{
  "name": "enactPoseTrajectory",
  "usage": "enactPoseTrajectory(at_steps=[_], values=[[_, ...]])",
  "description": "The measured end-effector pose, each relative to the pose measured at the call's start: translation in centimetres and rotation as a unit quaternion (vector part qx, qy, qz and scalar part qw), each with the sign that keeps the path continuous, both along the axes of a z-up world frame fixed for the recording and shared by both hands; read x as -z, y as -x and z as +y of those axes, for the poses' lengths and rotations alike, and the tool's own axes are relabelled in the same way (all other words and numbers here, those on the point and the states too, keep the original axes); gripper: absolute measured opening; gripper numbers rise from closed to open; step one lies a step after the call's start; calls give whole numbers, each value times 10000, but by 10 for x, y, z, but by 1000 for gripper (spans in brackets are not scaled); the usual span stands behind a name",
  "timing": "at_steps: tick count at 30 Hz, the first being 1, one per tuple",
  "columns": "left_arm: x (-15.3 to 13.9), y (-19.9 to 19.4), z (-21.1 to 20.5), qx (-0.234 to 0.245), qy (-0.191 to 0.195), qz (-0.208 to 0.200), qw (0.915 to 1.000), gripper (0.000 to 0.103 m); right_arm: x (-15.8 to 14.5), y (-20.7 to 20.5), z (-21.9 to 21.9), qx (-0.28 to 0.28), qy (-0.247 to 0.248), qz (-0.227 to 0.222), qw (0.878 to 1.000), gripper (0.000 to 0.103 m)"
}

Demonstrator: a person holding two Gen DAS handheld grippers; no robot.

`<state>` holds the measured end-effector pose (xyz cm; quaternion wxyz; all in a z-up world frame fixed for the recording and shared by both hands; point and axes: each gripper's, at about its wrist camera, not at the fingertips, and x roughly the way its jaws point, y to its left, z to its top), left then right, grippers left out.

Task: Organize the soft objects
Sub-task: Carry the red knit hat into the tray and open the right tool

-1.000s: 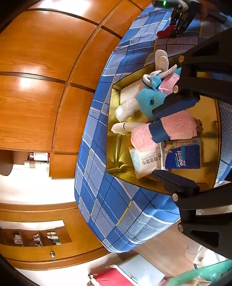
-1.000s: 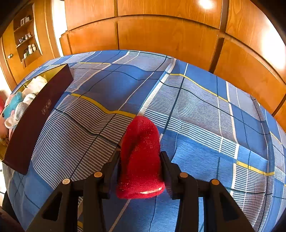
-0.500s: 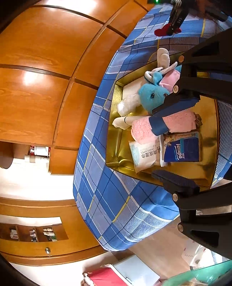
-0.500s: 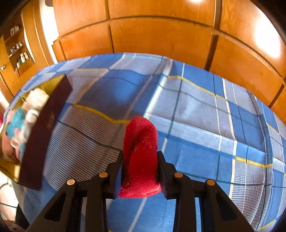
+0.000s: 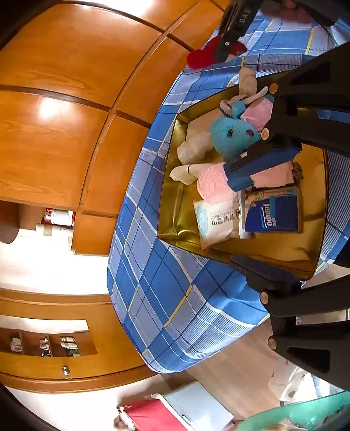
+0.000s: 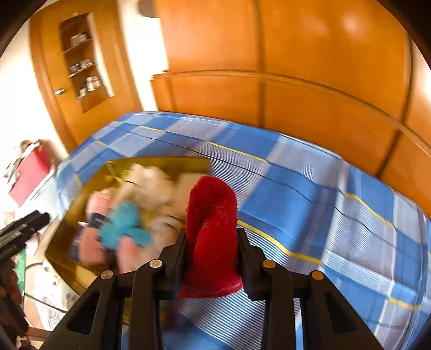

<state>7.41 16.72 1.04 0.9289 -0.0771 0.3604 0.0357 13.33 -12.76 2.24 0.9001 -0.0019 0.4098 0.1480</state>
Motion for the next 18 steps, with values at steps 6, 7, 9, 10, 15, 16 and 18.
enactPoseTrajectory(at_steps=[6, 7, 9, 10, 15, 16, 18], values=[[1, 2, 14, -149, 55, 9, 9999, 63, -8, -9, 52, -550, -64, 45, 9985, 33], [2, 3, 16, -175, 57, 9, 9998, 63, -7, -10, 57, -610, -67, 65, 9981, 33], [3, 4, 20, -227, 65, 22, 9997, 63, -5, -11, 70, -788, -43, 153, 9968, 33], [3, 4, 22, -246, 75, 31, 9997, 63, -3, -13, 77, -852, -5, 206, 9961, 33], [7, 4, 25, -276, 84, 78, 9996, 63, 20, -42, 88, -569, 305, 535, 9965, 33], [8, 4, 24, -275, 74, 85, 9996, 63, 24, -46, 90, -566, 362, 584, 9960, 33], [10, 3, 24, -280, 75, 123, 9995, 65, 38, -56, 100, -629, 567, 769, 9934, 33]])
